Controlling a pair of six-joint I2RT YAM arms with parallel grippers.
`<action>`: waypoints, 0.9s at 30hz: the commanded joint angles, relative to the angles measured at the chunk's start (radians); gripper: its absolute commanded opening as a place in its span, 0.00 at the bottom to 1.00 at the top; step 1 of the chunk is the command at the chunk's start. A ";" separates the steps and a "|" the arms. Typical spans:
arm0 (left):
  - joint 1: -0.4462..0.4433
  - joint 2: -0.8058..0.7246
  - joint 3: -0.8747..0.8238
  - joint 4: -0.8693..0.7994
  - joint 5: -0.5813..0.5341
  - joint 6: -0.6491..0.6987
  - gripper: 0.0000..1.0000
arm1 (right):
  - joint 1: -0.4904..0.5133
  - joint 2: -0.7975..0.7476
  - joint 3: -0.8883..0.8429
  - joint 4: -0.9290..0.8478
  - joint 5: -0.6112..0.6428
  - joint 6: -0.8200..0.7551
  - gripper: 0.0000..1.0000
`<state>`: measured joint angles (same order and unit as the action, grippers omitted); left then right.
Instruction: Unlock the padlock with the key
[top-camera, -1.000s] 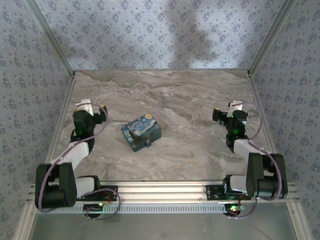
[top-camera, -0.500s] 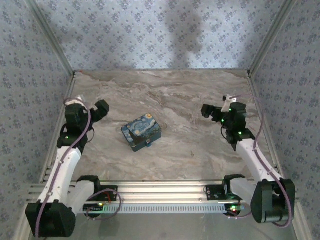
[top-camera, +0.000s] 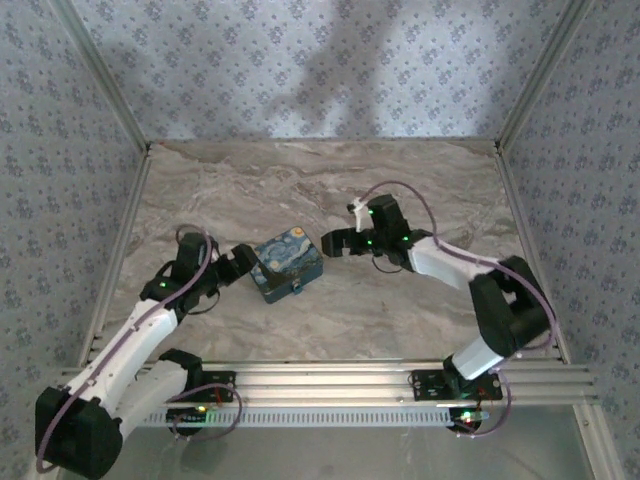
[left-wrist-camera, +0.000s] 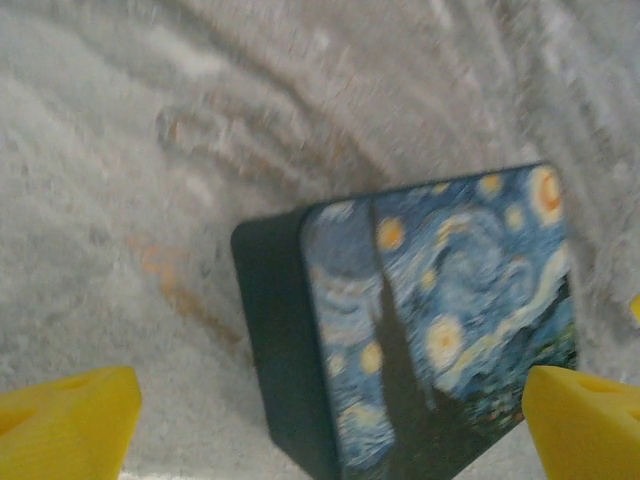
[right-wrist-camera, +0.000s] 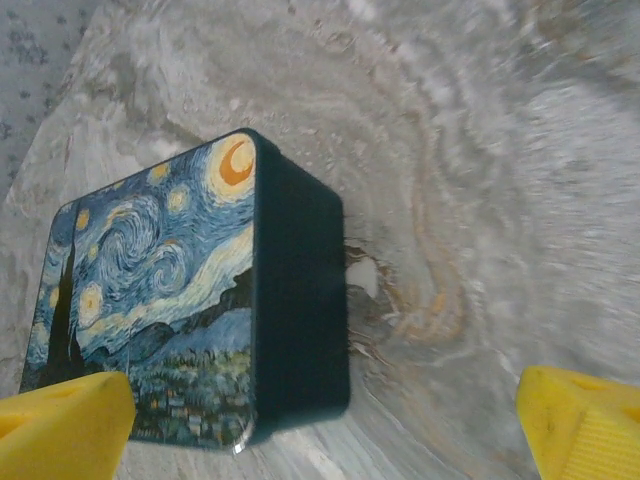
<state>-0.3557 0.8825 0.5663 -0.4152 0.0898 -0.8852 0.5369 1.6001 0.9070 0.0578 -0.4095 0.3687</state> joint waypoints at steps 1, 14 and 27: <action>-0.018 0.026 -0.044 0.077 0.017 -0.089 0.98 | 0.024 0.084 0.081 0.028 -0.056 0.030 1.00; -0.044 0.273 -0.048 0.413 0.204 -0.133 0.97 | 0.095 0.268 0.199 0.013 -0.162 0.065 0.83; -0.142 0.582 0.222 0.454 0.220 -0.039 0.94 | 0.001 0.147 0.083 0.020 -0.164 0.076 0.72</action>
<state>-0.4648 1.4193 0.6991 -0.0486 0.2623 -0.9661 0.5468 1.7981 1.0130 0.0776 -0.5320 0.4305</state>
